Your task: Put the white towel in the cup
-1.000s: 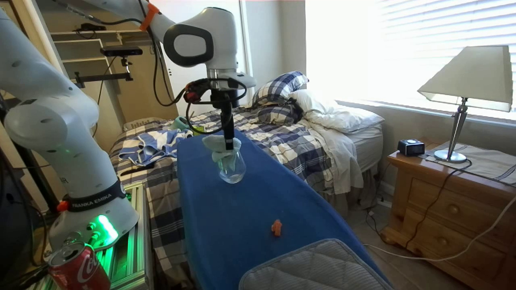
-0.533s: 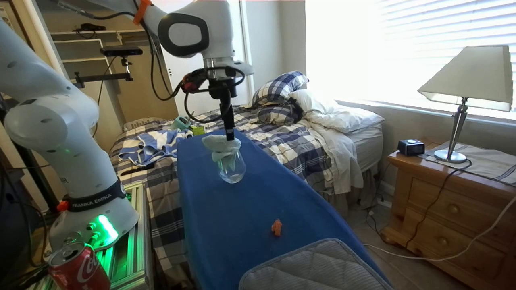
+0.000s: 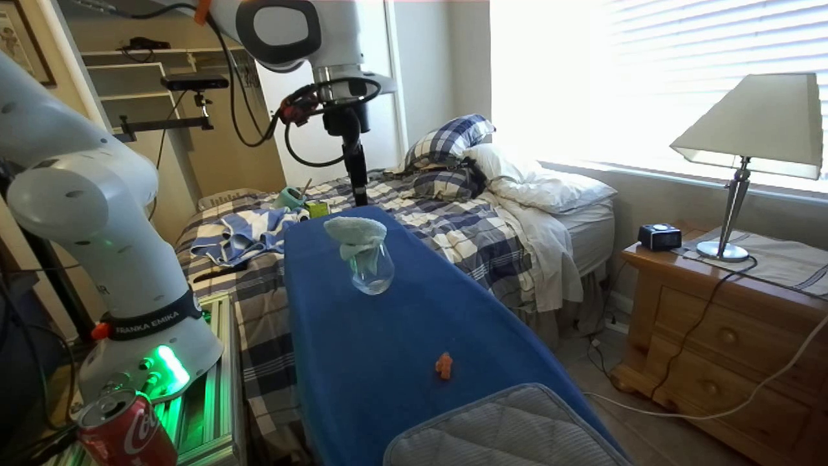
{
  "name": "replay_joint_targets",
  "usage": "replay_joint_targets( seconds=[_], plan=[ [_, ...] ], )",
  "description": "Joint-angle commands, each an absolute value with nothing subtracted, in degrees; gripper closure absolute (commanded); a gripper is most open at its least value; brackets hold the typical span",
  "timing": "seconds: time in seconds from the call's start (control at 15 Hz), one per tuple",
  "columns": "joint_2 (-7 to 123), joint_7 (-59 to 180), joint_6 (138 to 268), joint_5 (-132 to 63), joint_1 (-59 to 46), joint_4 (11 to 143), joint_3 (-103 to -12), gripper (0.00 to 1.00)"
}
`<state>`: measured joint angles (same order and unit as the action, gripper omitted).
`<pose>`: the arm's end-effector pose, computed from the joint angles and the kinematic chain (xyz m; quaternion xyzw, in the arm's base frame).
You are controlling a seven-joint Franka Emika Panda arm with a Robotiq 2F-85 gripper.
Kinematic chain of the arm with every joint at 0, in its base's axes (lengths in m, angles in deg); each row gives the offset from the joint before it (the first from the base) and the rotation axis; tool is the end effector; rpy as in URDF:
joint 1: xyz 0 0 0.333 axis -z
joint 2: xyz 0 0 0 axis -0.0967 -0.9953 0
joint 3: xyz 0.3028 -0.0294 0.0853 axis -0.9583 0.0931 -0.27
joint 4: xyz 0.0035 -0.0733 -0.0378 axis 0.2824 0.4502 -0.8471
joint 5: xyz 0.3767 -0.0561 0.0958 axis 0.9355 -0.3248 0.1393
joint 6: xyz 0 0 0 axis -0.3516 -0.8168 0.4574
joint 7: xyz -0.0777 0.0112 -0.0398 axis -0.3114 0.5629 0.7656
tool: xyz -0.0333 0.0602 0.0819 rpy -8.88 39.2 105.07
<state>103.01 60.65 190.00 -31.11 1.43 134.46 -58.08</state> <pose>0.3748 -0.0689 0.4153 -0.9915 0.1287 -0.0041 0.0161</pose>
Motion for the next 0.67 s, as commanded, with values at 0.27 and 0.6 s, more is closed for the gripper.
replay_joint_targets(
  seconds=[0.27,0.6],
  plan=[
    [102.15,61.84,188.29,-31.29,1.57,134.37,-58.26,0.99],
    [100.95,62.86,187.96,-32.52,2.11,134.38,-58.58,1.00]
  ],
)
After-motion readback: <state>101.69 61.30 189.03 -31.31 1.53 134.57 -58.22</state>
